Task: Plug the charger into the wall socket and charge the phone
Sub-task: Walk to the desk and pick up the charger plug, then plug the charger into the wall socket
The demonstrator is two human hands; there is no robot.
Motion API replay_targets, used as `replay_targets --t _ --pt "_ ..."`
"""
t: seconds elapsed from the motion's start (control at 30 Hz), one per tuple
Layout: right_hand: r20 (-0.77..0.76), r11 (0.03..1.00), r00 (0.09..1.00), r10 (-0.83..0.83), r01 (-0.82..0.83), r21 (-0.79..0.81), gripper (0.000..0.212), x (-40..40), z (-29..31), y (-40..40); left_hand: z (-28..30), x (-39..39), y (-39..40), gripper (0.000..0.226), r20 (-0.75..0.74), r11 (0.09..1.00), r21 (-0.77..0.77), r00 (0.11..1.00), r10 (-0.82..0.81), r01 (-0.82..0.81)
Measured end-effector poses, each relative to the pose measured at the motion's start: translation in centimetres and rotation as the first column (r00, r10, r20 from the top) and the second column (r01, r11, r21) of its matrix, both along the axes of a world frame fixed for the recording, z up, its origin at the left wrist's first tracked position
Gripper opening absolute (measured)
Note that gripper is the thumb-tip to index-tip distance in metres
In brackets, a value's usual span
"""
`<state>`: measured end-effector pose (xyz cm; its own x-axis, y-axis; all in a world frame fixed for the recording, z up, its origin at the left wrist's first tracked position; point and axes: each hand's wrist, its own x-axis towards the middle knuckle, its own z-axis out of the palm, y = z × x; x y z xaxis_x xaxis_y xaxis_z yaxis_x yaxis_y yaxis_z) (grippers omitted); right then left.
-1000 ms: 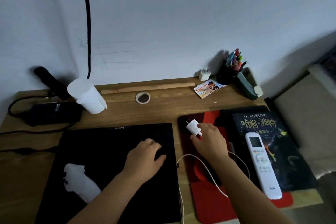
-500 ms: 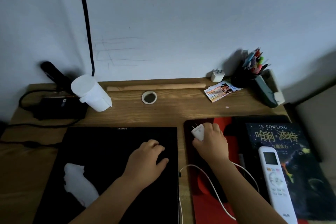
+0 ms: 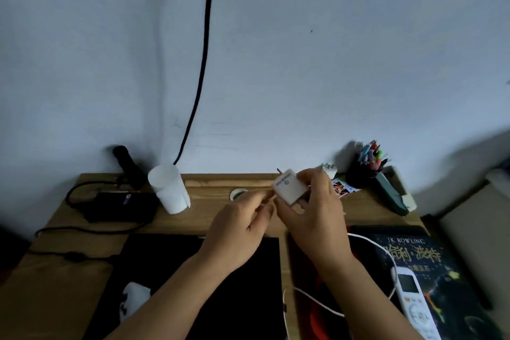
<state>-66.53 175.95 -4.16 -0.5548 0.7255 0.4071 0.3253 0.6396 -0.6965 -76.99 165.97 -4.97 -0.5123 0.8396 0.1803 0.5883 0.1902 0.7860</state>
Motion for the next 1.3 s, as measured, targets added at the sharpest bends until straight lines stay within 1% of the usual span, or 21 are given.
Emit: replay_targets --t 0.07,0.2,0.33,0.47,0.6,0.67,0.77,0.83,0.9,0.97,1.07,1.13,1.2,1.3 --pt "-0.057 0.999 0.998 0.004 -0.002 0.034 0.047 -0.9 1.6 -0.4 1.2 -0.7 -0.4 0.028 0.008 1.000 0.016 1.000 0.009 -0.009" --pt "-0.137 0.996 0.990 0.041 -0.029 0.084 0.053 -3.4 6.3 -0.1 2.5 -2.0 -2.1 0.027 -0.050 0.996 0.012 0.995 0.085 -0.084" --pt "-0.178 0.986 0.980 0.092 -0.064 0.153 0.046 -6.3 10.8 0.4 3.8 -4.0 -3.5 0.036 -0.170 0.989 -0.017 0.975 0.141 -0.146" --pt "-0.193 0.975 0.970 0.146 -0.108 0.193 0.044 -9.0 13.6 0.2 6.7 -7.1 -3.8 0.036 -0.248 0.981 -0.014 0.951 0.184 -0.194" --pt "-0.242 0.954 0.960 0.141 -0.067 0.291 0.045 -11.7 16.9 0.1 9.9 -10.4 -3.5 0.037 -0.361 0.969 0.007 0.903 0.234 -0.248" --pt "-0.274 0.948 0.952 0.135 -0.043 0.315 0.044 -13.1 18.9 0.6 11.5 -12.1 -3.1 0.038 -0.427 0.968 0.023 0.873 0.234 -0.248" --pt "-0.333 0.960 0.939 0.087 0.009 0.278 0.040 -15.1 22.1 2.1 13.7 -14.2 -2.6 0.039 -0.494 0.971 0.048 0.839 0.227 -0.234" --pt "-0.353 0.969 0.936 0.007 0.080 0.232 0.036 -16.5 24.2 3.6 14.8 -15.3 -2.1 0.040 -0.527 0.974 0.069 0.822 0.218 -0.214" --pt "-0.339 0.961 0.934 -0.109 0.186 0.203 0.036 -17.9 25.9 5.0 15.5 -15.9 -1.2 0.043 -0.546 0.979 0.074 0.814 0.197 -0.188" --pt "-0.298 0.949 0.936 -0.190 0.252 0.187 0.040 -19.1 27.1 6.0 16.0 -16.2 0.0 0.048 -0.556 0.984 0.066 0.813 0.173 -0.164" --pt "-0.239 0.946 0.946 -0.218 0.265 0.184 0.041 -20.7 27.9 7.2 16.5 -16.4 2.1 0.057 -0.557 0.988 0.059 0.817 0.149 -0.139" --pt "-0.232 0.943 0.944 -0.233 0.277 0.183 0.041 -21.3 28.2 7.8 16.5 -16.6 3.1 0.060 -0.547 0.989 0.060 0.824 0.144 -0.133" --pt "-0.212 0.933 0.946 -0.244 0.289 0.216 0.041 -21.6 28.3 8.1 16.4 -16.8 3.9 0.060 -0.554 0.990 0.071 0.820 0.142 -0.124" --pt "-0.189 0.907 0.945 -0.269 0.314 0.280 0.042 -21.6 28.1 8.2 16.2 -17.1 4.6 0.056 -0.539 0.983 0.139 0.823 0.180 -0.123"
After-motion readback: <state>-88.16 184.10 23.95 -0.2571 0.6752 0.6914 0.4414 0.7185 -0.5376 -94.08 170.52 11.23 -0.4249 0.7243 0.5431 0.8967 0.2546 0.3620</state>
